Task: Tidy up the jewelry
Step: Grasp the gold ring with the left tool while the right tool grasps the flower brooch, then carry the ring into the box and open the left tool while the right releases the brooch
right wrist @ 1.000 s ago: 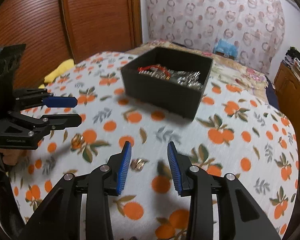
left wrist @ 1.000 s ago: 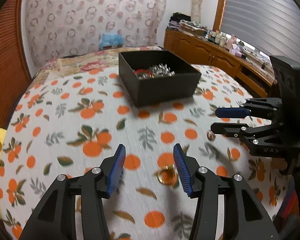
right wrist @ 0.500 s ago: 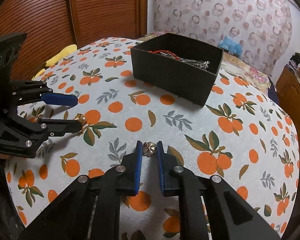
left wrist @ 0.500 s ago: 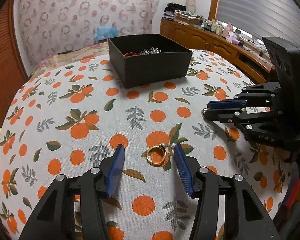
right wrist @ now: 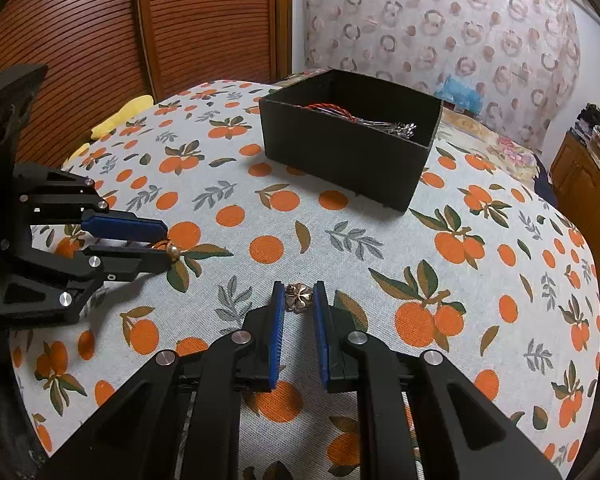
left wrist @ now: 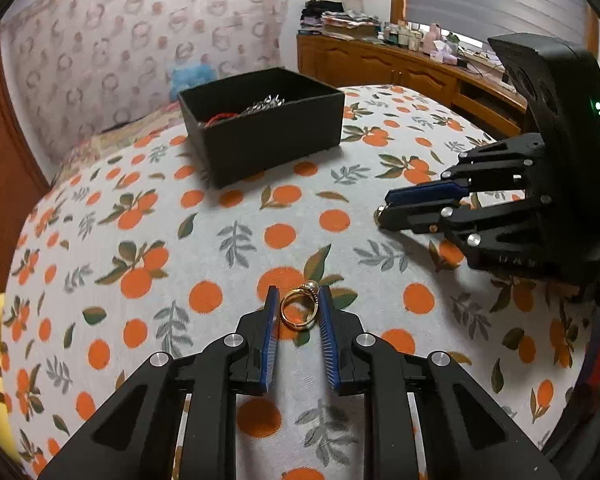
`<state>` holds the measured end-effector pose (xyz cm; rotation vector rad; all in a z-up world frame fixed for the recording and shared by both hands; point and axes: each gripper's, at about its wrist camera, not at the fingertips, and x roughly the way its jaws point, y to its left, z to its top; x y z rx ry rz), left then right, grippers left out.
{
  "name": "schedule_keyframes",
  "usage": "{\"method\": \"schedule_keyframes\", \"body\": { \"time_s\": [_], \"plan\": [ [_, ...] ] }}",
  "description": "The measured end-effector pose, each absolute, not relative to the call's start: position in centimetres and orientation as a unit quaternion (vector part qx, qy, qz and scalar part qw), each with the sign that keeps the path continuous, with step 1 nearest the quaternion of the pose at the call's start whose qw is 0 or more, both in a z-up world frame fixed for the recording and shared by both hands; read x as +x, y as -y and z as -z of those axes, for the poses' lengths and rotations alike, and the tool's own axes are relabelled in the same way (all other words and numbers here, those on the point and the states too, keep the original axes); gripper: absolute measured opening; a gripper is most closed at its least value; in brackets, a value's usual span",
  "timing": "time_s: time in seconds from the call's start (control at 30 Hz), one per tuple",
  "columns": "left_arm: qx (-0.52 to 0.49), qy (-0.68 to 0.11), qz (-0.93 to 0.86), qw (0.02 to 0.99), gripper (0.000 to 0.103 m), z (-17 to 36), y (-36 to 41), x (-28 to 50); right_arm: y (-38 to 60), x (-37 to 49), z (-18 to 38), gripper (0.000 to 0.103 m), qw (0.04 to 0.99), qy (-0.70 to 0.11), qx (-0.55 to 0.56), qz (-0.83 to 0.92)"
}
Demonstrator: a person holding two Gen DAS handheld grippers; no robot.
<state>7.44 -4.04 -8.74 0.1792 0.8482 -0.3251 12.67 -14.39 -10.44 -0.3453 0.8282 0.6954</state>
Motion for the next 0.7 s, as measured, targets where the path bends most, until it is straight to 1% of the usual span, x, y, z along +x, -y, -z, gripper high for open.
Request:
{"method": "schedule_keyframes", "body": {
  "time_s": [0.3, 0.7],
  "plan": [
    [0.074, -0.382, 0.155, 0.908, 0.018, 7.0, 4.1, 7.9, 14.4, 13.1, 10.1, 0.016, 0.843, -0.395, -0.16, -0.328],
    [0.068, -0.347, 0.143, 0.924, 0.018, 3.8, 3.0, 10.0, 14.4, 16.7, 3.1, 0.016, 0.881, -0.321, -0.147, -0.316]
  ]
}}
